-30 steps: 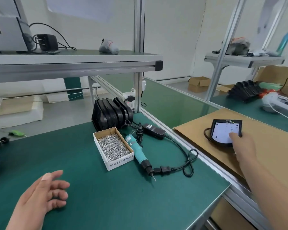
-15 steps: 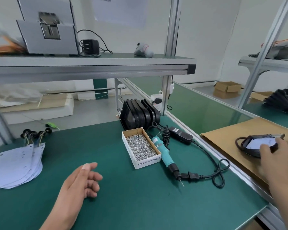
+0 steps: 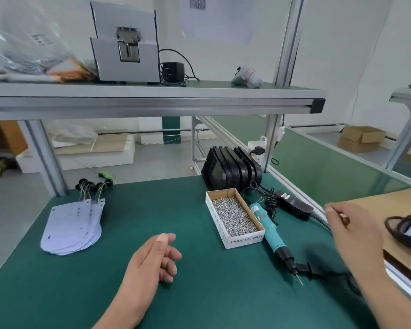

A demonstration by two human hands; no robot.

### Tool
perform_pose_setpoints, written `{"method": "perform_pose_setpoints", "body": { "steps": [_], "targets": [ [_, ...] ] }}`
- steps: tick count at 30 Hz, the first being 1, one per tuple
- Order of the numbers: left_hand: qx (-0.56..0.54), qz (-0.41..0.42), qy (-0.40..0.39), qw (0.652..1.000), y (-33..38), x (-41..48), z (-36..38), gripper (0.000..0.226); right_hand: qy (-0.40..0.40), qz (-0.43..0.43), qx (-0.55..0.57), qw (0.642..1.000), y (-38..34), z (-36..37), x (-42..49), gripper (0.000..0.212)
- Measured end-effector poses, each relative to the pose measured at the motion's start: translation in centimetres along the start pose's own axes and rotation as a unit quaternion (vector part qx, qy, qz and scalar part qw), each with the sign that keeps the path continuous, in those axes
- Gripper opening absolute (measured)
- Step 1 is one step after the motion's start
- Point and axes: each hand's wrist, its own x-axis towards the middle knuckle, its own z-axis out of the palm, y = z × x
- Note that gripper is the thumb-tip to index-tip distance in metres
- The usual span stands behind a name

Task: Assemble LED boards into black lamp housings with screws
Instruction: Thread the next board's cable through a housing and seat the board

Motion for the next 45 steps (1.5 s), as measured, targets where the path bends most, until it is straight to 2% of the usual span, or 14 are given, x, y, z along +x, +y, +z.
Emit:
{"method": "perform_pose_setpoints", "body": {
  "steps": [6, 10, 14, 19, 22, 25, 29, 33, 38, 41, 45],
  "targets": [
    [-0.028, -0.006, -0.010, 1.000, 0.5, -0.1, 0.2, 0.030, -0.141, -0.166, 0.021, 0.976, -7.5, 6.9, 2.3, 0.015],
    [-0.044, -0.007, -0.003, 0.999, 0.4, -0.1, 0.1, 0.039, -0.192, -0.291, -0.038, 0.936, -12.0, 12.5, 5.9, 0.020],
    [-0.050, -0.008, -0.002, 0.999, 0.4, 0.1, 0.1, 0.046, -0.227, -0.391, -0.128, 0.883, -14.7, 16.8, 10.0, 0.028],
    [-0.064, -0.011, -0.002, 0.998, 0.2, 0.2, 0.0, 0.038, -0.292, -0.404, -0.281, 0.820, -15.7, 19.5, 11.9, 0.030],
    [-0.065, -0.013, -0.004, 0.998, 0.2, 0.2, 0.1, 0.037, -0.332, -0.401, -0.314, 0.794, -15.4, 19.9, 12.2, 0.027],
    [-0.059, -0.012, -0.004, 0.998, 0.2, 0.2, 0.2, 0.039, -0.357, -0.395, -0.318, 0.785, -14.9, 19.6, 12.3, 0.022],
    [-0.055, -0.010, -0.005, 0.998, 0.2, 0.2, 0.2, 0.043, -0.359, -0.392, -0.319, 0.785, -15.2, 19.1, 12.1, 0.020],
    [-0.052, -0.006, -0.017, 0.998, 0.4, 0.0, 0.1, 0.032, -0.331, -0.398, -0.284, 0.807, -14.8, 19.1, 12.0, 0.023],
    [-0.058, -0.011, -0.009, 0.998, 0.4, 0.0, 0.1, 0.039, -0.301, -0.396, -0.151, 0.854, -14.6, 19.4, 11.8, 0.013],
    [-0.057, -0.012, -0.009, 0.998, 0.4, 0.0, 0.1, 0.034, -0.289, -0.378, -0.050, 0.878, -15.1, 19.6, 10.8, 0.011],
    [-0.052, -0.014, -0.008, 0.999, 0.5, 0.0, 0.0, 0.032, -0.269, -0.366, 0.024, 0.890, -16.6, 19.2, 8.3, 0.011]
  ]
}}
